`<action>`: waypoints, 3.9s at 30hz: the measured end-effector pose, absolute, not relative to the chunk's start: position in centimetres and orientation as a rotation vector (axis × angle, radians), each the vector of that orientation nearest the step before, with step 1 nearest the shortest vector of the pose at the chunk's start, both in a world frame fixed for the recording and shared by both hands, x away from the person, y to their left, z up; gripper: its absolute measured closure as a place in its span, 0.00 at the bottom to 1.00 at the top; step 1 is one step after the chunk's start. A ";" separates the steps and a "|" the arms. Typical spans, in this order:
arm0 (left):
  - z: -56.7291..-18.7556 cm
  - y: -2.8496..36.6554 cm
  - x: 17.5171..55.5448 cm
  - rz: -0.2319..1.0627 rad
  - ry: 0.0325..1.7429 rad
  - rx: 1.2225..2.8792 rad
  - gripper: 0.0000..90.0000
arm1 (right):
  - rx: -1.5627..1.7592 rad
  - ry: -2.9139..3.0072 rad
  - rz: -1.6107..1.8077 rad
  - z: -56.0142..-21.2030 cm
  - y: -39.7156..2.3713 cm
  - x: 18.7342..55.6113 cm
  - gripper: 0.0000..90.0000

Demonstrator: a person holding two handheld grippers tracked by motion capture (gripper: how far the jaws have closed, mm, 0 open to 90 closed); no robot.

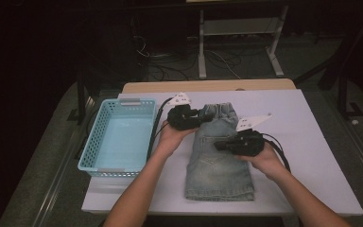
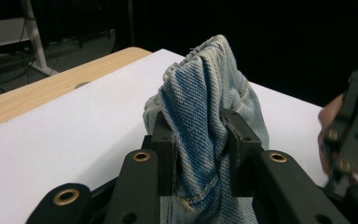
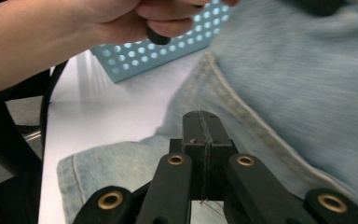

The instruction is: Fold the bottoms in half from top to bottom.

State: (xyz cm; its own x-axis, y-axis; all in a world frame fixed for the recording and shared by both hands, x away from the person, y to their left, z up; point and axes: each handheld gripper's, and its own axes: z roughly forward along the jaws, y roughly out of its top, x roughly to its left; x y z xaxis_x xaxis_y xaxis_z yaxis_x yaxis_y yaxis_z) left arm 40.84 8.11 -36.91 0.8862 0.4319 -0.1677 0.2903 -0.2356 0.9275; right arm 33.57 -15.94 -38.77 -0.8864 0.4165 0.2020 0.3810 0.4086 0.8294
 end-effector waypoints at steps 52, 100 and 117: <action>-37.3 9.4 36.1 0.107 0.434 1.867 0.77 | 0.991 2.471 1.417 -40.8 -22.7 30.2 0.68; -40.3 10.9 27.5 0.028 0.282 2.060 0.66 | 1.108 2.387 1.391 -41.5 -26.8 28.6 0.42; -41.2 12.0 25.4 -0.049 0.277 2.120 0.42 | 1.082 2.416 1.384 -41.6 -26.4 28.7 0.42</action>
State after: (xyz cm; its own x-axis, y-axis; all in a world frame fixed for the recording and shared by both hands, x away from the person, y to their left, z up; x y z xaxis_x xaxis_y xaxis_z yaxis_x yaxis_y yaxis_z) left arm 25.41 12.05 -41.18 0.9733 0.1785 -0.1442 0.2170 -0.5115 0.8314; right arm 28.74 -26.40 -41.58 -0.7272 0.6538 0.2091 0.5111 0.3124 0.8007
